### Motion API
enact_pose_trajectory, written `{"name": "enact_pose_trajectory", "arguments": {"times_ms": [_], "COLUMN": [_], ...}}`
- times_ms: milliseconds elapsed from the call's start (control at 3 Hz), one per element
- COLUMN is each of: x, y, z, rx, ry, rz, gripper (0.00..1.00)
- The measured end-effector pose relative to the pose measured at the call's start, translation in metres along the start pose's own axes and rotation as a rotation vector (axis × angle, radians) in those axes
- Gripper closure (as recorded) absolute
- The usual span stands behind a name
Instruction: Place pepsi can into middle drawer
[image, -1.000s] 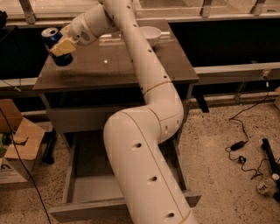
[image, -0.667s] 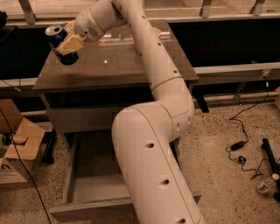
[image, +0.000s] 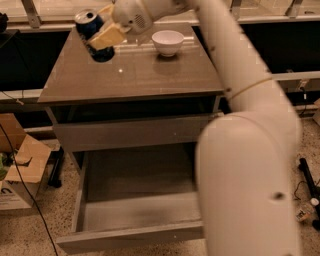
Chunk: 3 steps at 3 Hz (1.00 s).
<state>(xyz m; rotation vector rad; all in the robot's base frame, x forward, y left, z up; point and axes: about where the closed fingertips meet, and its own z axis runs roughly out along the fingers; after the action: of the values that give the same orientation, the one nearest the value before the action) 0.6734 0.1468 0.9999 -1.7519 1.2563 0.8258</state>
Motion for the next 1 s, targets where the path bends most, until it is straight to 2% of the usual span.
{"name": "enact_pose_trajectory", "arguments": {"times_ms": [333, 667, 1000], "x": [-0.058, -0.055, -0.051], "y": [0.042, 0.066, 0.067], "z": [-0.061, -0.068, -0.061], "rx": [0.105, 0.098, 0.063], "ry": [-0.043, -0.036, -0.029], "rz": [-0.038, -0.023, 0.007], "gripper": [1.0, 1.0, 1.0]}}
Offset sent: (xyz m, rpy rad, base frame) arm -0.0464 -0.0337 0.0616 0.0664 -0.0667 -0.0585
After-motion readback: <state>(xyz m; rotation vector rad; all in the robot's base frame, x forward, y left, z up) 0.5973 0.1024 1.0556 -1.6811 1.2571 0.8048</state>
